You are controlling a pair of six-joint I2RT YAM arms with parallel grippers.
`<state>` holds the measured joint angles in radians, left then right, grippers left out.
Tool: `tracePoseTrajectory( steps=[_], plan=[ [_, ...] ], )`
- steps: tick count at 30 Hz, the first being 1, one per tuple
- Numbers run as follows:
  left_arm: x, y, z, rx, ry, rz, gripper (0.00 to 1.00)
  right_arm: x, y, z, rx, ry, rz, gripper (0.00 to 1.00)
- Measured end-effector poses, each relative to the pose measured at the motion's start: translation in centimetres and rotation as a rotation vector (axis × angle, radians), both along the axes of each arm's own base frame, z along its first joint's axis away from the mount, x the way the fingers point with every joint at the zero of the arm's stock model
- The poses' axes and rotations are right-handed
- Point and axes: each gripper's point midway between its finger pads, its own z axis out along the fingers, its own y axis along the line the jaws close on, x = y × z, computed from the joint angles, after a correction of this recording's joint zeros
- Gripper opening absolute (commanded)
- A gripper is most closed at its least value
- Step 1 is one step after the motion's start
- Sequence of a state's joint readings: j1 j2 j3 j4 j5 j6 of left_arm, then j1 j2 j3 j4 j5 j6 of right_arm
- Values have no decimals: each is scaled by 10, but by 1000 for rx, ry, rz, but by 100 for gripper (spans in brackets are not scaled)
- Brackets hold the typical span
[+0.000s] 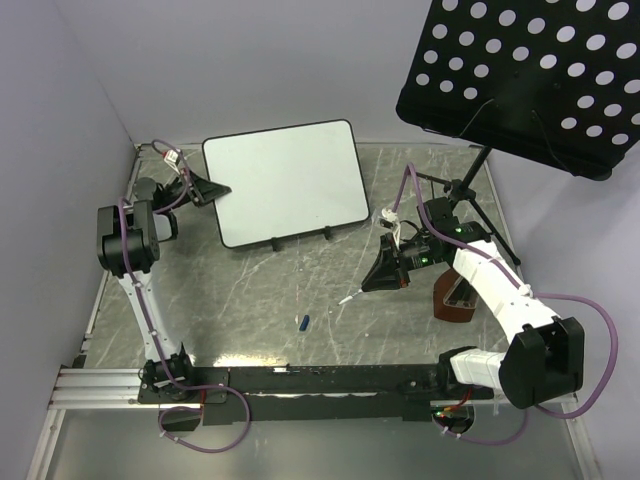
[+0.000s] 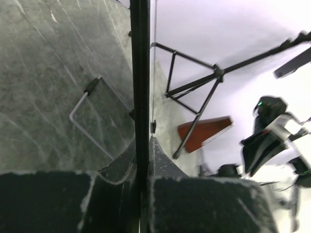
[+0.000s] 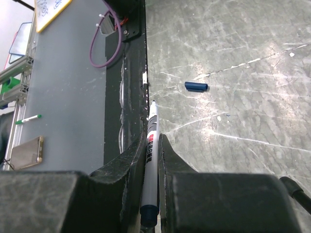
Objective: Write a sentence on the whiteboard
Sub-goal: Pick up the whiteboard from the whiteboard stand.
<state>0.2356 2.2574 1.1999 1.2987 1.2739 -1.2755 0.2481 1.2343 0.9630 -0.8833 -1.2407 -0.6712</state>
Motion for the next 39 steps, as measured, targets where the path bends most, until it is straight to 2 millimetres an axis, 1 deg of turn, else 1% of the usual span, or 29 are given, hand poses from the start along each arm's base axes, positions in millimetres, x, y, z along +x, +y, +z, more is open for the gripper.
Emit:
tracePoseTrajectory(
  steps=[5,9,11,14,18,20,23,28,31,35,37,39],
  plan=[
    [4,1,9,-56,78,7,1,0,0,0,0,1,1,0],
    [5,1,13,-58,76,7,1,0,0,0,0,1,1,0],
    [4,1,16,-43,54,8,1,0,0,0,0,1,1,0],
    [-1,0,27,20,-55,17,1,0,0,0,0,1,1,0],
    [-11,-1,54,107,-237,29,1,-1,0,0,0,2,1,0],
    [-13,-2,66,126,-290,32,1,0,0,0,0,2,1,0],
    [-13,-2,69,117,-283,36,1,-1,0,0,0,1,1,0],
    [-11,-2,71,55,-176,41,1,-1,0,0,0,1,1,0],
    [-8,-2,76,32,-152,48,1,-1,0,0,-1,2,1,0],
    [-8,-5,85,48,-198,62,1,-1,0,0,-1,3,1,0],
    [-12,-8,93,73,-248,69,1,-1,0,0,-1,4,1,0],
    [-20,-13,106,108,-323,76,1,-1,0,0,-2,5,2,0]
  ],
)
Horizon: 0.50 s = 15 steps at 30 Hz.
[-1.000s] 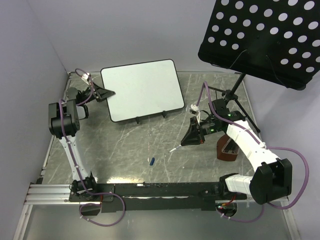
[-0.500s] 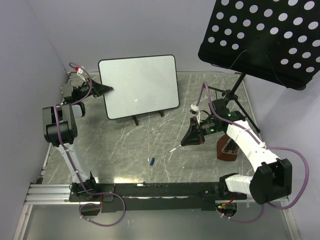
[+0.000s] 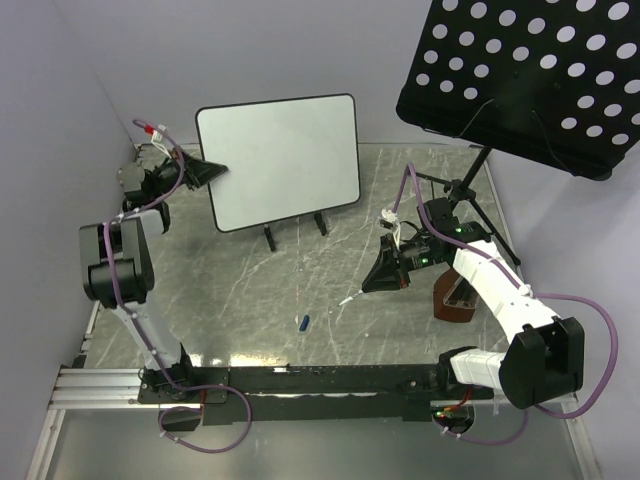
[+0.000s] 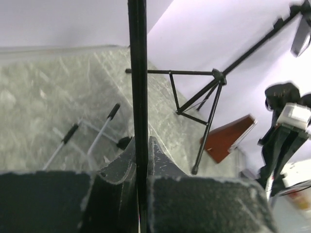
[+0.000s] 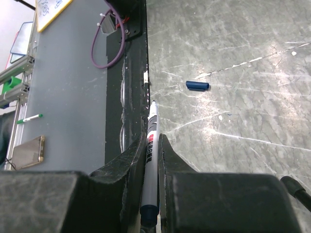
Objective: Write a sentence on the whiteboard
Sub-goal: Pick up the whiteboard from the whiteboard stand, then hold the whiteboard at the center of the board.
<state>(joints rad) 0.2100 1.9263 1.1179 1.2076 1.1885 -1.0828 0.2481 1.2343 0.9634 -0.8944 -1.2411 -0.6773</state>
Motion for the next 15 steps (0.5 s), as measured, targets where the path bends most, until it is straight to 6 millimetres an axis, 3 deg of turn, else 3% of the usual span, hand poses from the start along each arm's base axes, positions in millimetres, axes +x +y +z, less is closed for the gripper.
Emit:
tracePoseTrajectory(
  steps=[6,8,11,15],
  plan=[
    [-38,-25,43,86,-198,-4,1,0,0,0,-3,-2,-1,0],
    [-51,-32,47,89,-214,-7,1,-1,-1,0,-3,-4,-1,0],
    [-67,-39,42,83,-185,-2,1,-1,-1,2,-3,-7,-1,0],
    [-85,-43,16,85,-87,23,1,1,-1,10,-7,-32,-5,0]
  ],
)
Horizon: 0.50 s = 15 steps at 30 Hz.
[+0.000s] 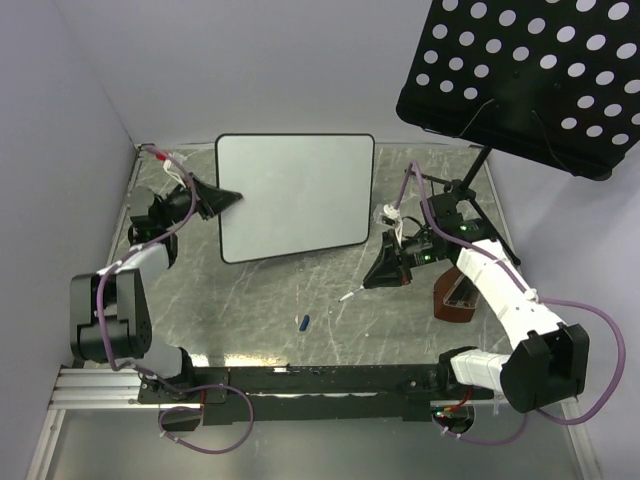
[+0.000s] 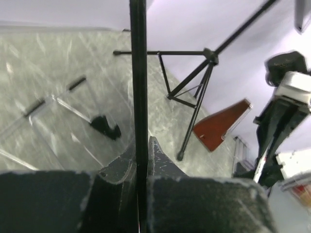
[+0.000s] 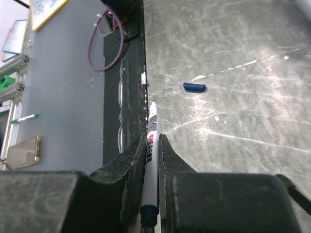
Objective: Write a sentence on the whiteboard
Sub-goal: Hold the whiteboard at the center of the board.
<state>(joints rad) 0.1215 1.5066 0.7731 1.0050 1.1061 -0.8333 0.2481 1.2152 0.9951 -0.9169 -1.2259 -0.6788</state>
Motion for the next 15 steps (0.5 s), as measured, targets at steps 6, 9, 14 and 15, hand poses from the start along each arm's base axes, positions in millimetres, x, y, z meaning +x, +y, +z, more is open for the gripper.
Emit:
tracePoseTrajectory(
  steps=[6,9,14,15],
  plan=[
    [-16,-6,-16,1,80,88,1,11,1,38,-2,-106,-3,0],
    [-29,-10,-14,16,45,110,1,12,5,49,-19,-149,-1,0],
    [-53,-13,-16,23,3,153,1,2,28,46,-80,-199,48,0],
    [-56,-14,-18,21,-1,161,1,1,33,47,-88,-210,55,0]
  ],
)
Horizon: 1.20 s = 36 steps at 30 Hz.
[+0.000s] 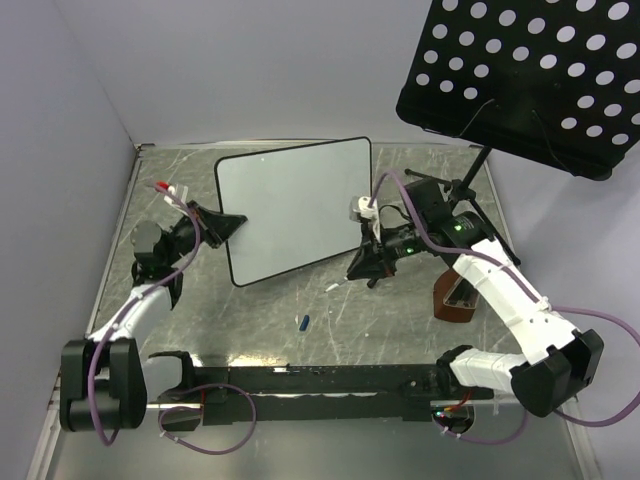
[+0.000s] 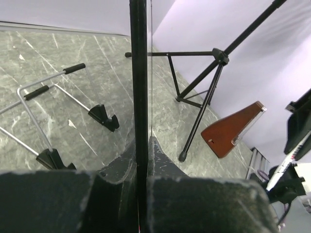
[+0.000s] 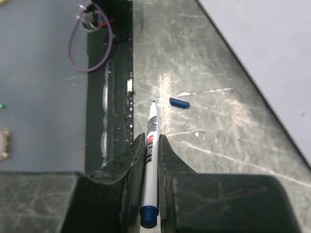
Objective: Write a sentence on the whiteboard
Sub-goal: Hold the whiteboard at the center of the board, then write a sentence on the whiteboard.
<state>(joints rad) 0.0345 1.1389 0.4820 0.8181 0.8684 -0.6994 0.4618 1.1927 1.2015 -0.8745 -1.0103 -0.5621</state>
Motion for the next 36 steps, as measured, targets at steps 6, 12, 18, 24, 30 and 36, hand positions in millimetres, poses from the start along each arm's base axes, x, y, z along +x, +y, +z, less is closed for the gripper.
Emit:
tracePoseTrajectory(
  steps=[6,12,18,24,30,36],
  plan=[
    [-15,1,-10,-23,7,59,1,22,25,37,34,-145,-38,0],
    [-13,2,-13,-36,27,73,1,52,53,60,75,-270,-110,0],
    [-17,-1,-13,-42,41,93,1,63,67,69,97,-326,-153,0],
    [-27,2,-15,-42,49,126,1,57,59,75,78,-394,-158,0],
    [-30,3,-14,-39,53,139,1,46,50,83,66,-421,-136,0],
    [-30,2,-15,-42,62,142,1,42,50,80,64,-402,-121,0]
  ],
)
